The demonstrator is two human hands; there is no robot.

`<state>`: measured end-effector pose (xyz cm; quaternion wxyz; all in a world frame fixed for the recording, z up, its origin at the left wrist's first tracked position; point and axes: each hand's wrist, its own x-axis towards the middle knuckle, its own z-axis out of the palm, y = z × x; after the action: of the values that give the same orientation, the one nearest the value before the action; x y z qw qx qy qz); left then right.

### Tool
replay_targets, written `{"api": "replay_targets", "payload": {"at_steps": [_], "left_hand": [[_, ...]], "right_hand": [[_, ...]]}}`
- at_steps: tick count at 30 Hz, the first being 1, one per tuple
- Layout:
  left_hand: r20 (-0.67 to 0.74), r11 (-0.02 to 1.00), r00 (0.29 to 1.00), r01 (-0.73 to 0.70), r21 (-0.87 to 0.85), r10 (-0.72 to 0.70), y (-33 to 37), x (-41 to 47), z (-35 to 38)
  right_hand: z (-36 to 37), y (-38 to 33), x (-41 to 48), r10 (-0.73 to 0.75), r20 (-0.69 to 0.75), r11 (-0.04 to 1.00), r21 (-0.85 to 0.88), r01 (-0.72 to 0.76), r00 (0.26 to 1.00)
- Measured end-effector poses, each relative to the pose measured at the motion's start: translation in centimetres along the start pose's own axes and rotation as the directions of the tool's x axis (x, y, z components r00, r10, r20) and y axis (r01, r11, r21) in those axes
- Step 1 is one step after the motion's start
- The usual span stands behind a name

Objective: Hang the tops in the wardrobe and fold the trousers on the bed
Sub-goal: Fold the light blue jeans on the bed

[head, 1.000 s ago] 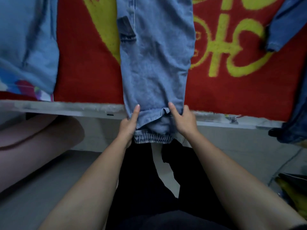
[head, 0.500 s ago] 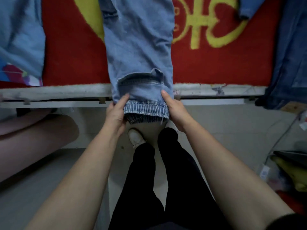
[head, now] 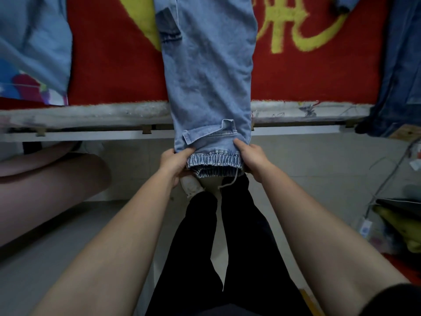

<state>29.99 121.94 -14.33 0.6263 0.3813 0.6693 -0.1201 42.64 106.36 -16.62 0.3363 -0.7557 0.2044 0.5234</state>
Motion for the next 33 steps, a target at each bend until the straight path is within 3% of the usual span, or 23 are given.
{"api": "replay_targets", "payload": {"at_steps": [6, 9, 12, 13, 15, 17, 19, 21, 23, 28, 30, 33], "left_hand": [[0.083, 0.999, 0.997, 0.012, -0.044, -0.009, 4.8, -0.2, -1.0], [0.089, 0.984, 0.992, -0.079, -0.161, 0.094, 10.0, 0.8, -0.3], [0.099, 0.909, 0.961, -0.205, -0.363, 0.257, 15.2, 1.8, 0.4], [0.087, 0.901, 0.945, -0.27, -0.34, 0.316, 16.3, 2.3, 0.6], [0.027, 0.913, 0.917, -0.393, -0.107, 0.397, 17.7, 3.2, 0.9], [-0.003, 0.892, 0.904, -0.42, 0.166, 0.427, 17.8, 4.2, 1.1], [0.005, 0.845, 0.89, -0.435, 0.311, 0.456, 17.2, 5.1, 1.4], [-0.05, 0.77, 0.843, -0.464, 0.438, 0.536, 16.7, 5.6, 1.5], [-0.112, 0.703, 0.782, -0.476, 0.528, 0.613, 16.3, 6.0, 1.7], [-0.095, 0.626, 0.746, -0.474, 0.62, 0.659, 16.5, 6.5, 2.7], [-0.102, 0.573, 0.663, -0.547, 0.61, 0.741, 17.4, 6.3, 2.9], [-0.193, 0.468, 0.452, -0.643, 0.607, 0.871, 19.4, 6.5, 3.7]], "right_hand": [[-1.9, -4.7, -1.8, -0.083, 0.119, 0.996, 0.027, 0.08, 0.989], [-2.6, -10.4, -1.6, -0.163, 0.21, 0.984, 0.106, 0.143, 0.964], [-2.4, -15.8, -0.2, -0.228, 0.159, 0.953, 0.239, 0.186, 0.961], [-2.2, -17.2, 0.4, -0.244, 0.114, 0.941, 0.269, 0.207, 0.963], [-1.7, -18.9, 1.6, -0.301, -0.011, 0.924, 0.246, 0.294, 0.954], [-1.6, -19.3, 3.0, -0.418, -0.142, 0.908, -0.059, 0.414, 0.897], [-1.7, -18.8, 3.7, -0.563, -0.225, 0.801, -0.386, 0.458, 0.795], [-1.7, -18.1, 3.9, -0.631, -0.236, 0.724, -0.521, 0.452, 0.739], [-1.5, -17.4, 4.3, -0.634, -0.182, 0.693, -0.567, 0.446, 0.752], [-1.4, -18.1, 5.0, -0.61, -0.137, 0.689, -0.577, 0.438, 0.78], [-1.6, -18.9, 5.0, -0.683, -0.139, 0.636, -0.597, 0.49, 0.718], [-1.4, -20.8, 5.2, -0.803, -0.214, 0.564, -0.574, 0.593, 0.557]]}}
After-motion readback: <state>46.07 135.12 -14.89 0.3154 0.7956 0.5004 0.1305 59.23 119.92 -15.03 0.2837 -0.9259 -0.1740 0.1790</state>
